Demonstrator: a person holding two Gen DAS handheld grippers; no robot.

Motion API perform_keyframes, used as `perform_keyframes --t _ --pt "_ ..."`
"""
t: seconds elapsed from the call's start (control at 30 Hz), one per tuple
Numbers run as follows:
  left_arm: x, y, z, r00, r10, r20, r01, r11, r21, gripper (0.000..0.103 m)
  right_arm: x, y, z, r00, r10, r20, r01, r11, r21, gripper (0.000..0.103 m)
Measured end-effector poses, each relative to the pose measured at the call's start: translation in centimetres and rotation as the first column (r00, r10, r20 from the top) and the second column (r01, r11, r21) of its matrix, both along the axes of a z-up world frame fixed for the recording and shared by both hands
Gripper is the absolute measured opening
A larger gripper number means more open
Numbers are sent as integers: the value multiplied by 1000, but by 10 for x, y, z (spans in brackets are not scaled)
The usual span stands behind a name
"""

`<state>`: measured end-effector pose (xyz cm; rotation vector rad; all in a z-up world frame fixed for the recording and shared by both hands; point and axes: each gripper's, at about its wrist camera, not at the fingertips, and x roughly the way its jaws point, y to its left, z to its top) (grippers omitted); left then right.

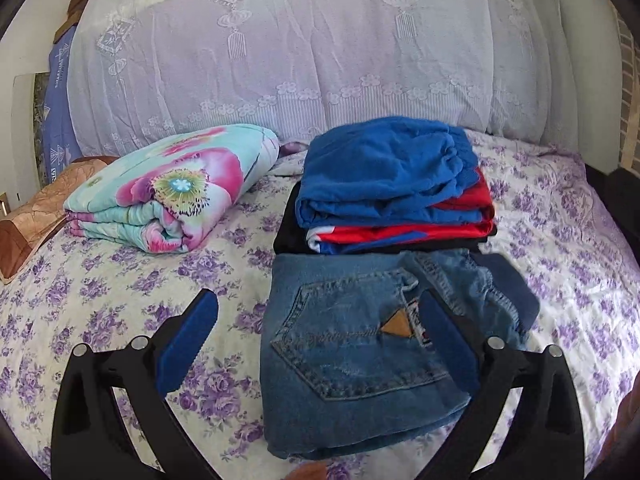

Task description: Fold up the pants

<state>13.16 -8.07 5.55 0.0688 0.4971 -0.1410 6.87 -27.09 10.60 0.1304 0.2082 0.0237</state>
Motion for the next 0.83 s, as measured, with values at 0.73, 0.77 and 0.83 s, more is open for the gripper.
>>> perform_keyframes --t 0.73,0.77,0.83 --pt "-5 -5 -14 1000 -21 -15 22 998 59 98 22 -4 -33 989 15 -147 -9 999 44 99" --pt "-4 -5 -15 1000 -23 -19 24 998 60 98 22 -3 -34 988 14 -152 -8 999 41 99" --pt "-3 -5 -17 999 -20 -27 22 998 60 98 23 -3 -36 987 12 -162 -6 999 37 99"
